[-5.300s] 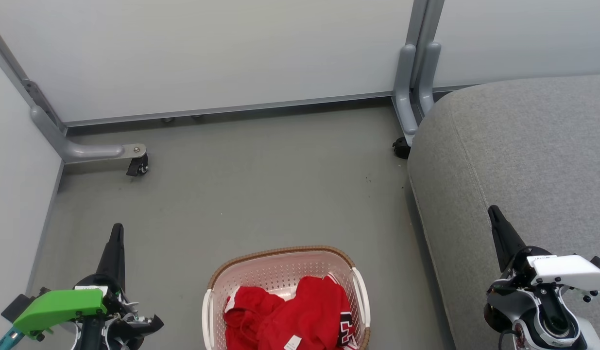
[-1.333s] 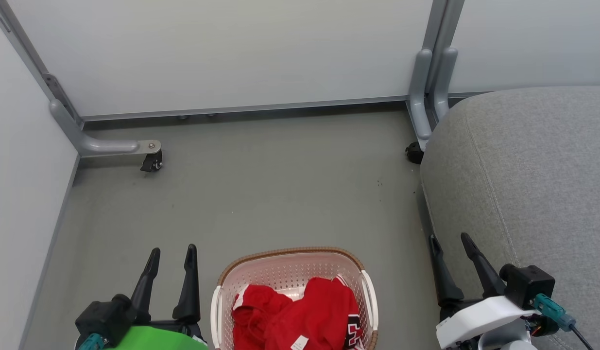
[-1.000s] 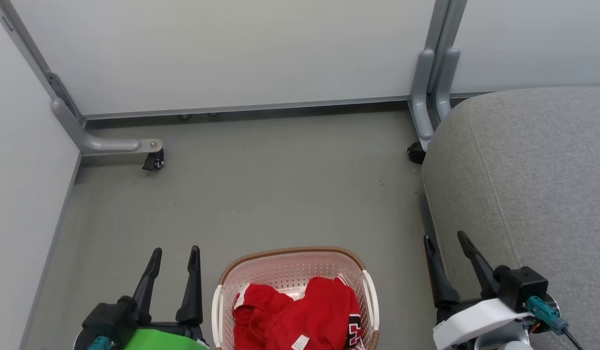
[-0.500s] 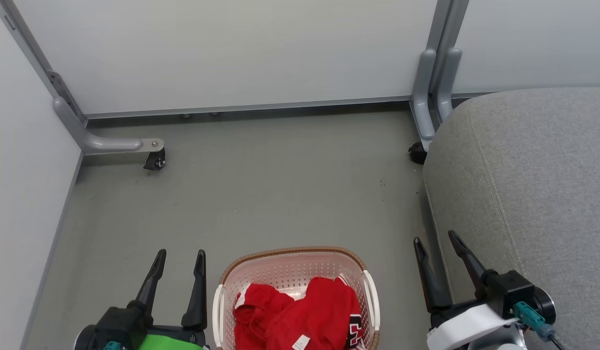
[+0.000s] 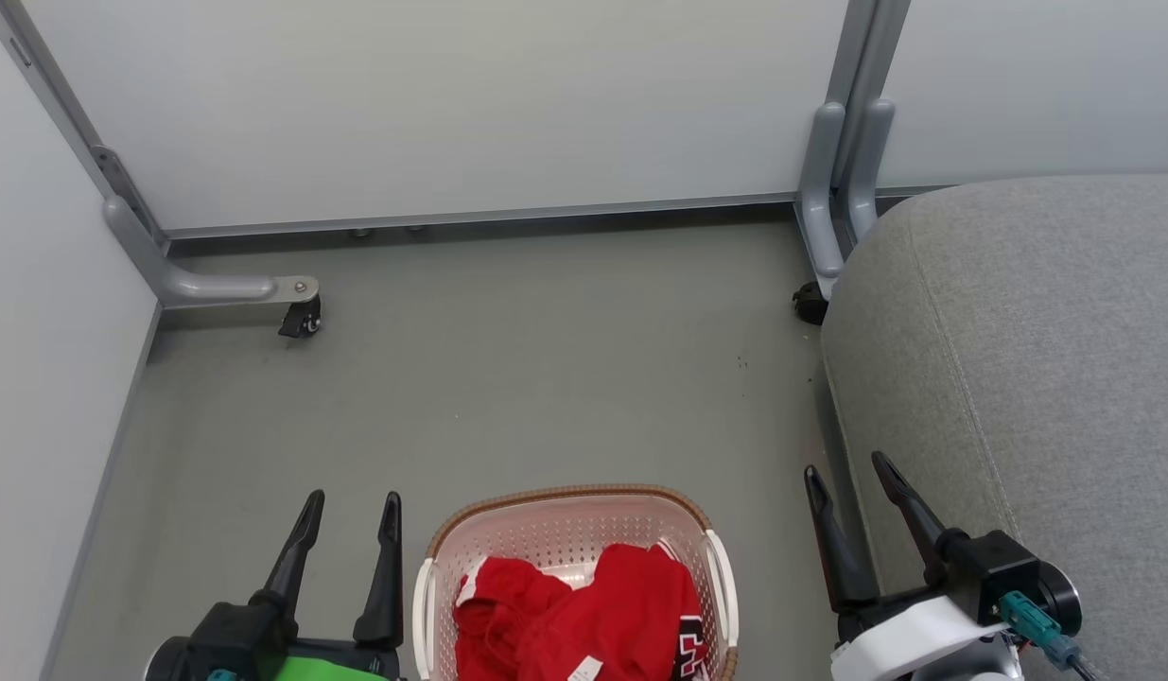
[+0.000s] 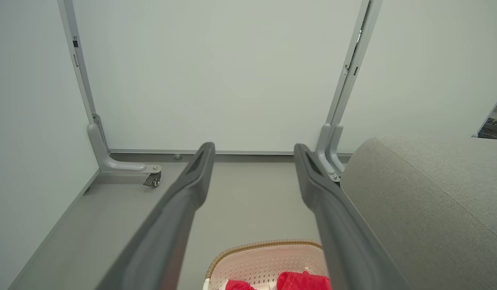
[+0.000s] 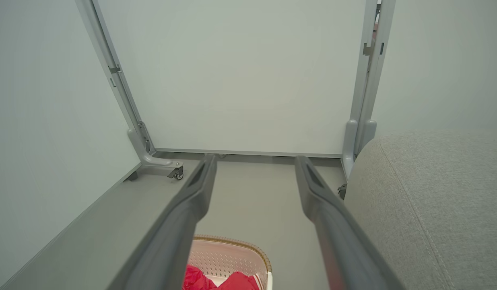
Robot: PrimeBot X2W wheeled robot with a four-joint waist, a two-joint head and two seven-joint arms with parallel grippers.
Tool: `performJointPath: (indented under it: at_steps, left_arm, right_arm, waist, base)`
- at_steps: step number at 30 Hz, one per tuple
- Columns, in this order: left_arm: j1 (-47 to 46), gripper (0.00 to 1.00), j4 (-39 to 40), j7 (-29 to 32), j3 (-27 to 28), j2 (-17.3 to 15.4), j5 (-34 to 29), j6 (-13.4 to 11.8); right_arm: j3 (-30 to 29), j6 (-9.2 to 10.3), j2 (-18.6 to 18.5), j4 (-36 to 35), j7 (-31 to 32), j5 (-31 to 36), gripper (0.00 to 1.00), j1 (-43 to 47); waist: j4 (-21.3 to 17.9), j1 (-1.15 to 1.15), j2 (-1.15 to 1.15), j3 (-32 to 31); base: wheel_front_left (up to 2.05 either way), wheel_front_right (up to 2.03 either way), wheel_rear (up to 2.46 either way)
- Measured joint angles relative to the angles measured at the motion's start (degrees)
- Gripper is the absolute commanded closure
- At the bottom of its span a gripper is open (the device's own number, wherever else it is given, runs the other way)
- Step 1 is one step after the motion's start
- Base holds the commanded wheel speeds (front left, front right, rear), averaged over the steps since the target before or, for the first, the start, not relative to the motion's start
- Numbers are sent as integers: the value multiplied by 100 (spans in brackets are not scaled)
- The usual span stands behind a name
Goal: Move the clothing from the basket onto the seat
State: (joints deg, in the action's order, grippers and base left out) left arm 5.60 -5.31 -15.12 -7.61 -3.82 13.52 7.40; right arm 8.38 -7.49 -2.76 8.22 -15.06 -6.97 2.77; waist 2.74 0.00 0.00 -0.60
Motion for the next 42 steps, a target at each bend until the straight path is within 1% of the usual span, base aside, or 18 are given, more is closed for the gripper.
performJointPath:
  at_steps: [16,18,20,23,29,33,36,42]
  left_arm:
    - [20,0,-113,0,-78,-5,27,0]
    - [20,0,-222,-1,-200,-10,175,0]
    - [13,0,-305,0,-510,-64,463,0]
    - [-85,0,-398,0,-616,-83,835,14]
    - [-578,0,-461,-1,-955,-230,947,14]
    - [-1028,0,-704,-1,-1157,-305,773,14]
    - [-1404,0,-1032,-1,-1366,-392,683,14]
    - [-2281,0,-1816,-1,-2031,-510,709,14]
  right_arm:
    - [-11,0,0,-7,0,-31,0,16]
    - [-34,0,0,-16,0,-32,0,15]
    - [-62,0,0,-32,0,-25,0,1]
    - [-174,0,-1,-82,0,29,0,-79]
    - [-508,0,-3,-235,0,108,0,-386]
    - [-742,0,-2,-380,0,166,0,-727]
    - [-878,0,-2,-498,0,219,0,-977]
    - [-1115,0,-5,-773,0,282,0,-1437]
  waist:
    - [15,0,0,44]
    - [5,0,0,74]
    - [-14,0,0,126]
    - [-44,0,0,236]
    - [-103,0,0,635]
    - [-162,0,0,990]
    - [-217,0,0,1289]
    - [-343,0,0,1965]
  base:
    - [0,0,0]
    - [0,0,0]
    - [0,0,0]
    - [0,0,0]
    - [0,0,0]
    - [0,0,0]
    - [0,0,0]
    - [0,0,0]
